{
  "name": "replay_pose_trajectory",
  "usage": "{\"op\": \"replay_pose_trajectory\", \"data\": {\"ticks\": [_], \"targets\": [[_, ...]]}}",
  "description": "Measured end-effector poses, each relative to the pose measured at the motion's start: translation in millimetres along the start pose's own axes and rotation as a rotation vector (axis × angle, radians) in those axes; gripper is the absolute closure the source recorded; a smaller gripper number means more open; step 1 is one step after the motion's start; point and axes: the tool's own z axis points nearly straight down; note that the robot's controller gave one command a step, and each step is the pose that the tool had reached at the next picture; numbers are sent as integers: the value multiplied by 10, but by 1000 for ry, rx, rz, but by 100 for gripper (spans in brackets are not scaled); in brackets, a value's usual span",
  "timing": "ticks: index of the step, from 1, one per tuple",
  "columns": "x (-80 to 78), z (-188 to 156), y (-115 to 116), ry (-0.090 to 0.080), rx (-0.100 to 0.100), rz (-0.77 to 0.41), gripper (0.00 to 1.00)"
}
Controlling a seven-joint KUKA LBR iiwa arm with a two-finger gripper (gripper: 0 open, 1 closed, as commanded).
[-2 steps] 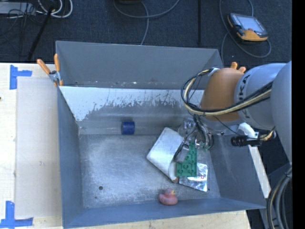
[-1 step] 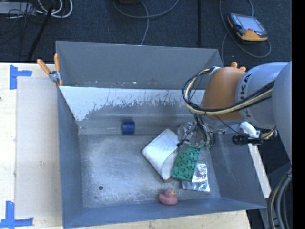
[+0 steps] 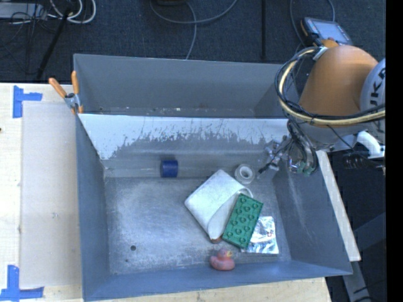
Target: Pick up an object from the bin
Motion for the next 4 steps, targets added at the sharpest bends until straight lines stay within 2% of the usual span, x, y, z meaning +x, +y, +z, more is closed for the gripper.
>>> {"op": "replay_pose_trajectory", "data": {"ticks": [1,2,3,4], "targets": [[16,47,-1,8,3,-2,0],[71,1513,101,11,2,-101,0],[43,1444,106,6,1,-101,100],[-343,1465,-189,20,-13,-42,100]]}}
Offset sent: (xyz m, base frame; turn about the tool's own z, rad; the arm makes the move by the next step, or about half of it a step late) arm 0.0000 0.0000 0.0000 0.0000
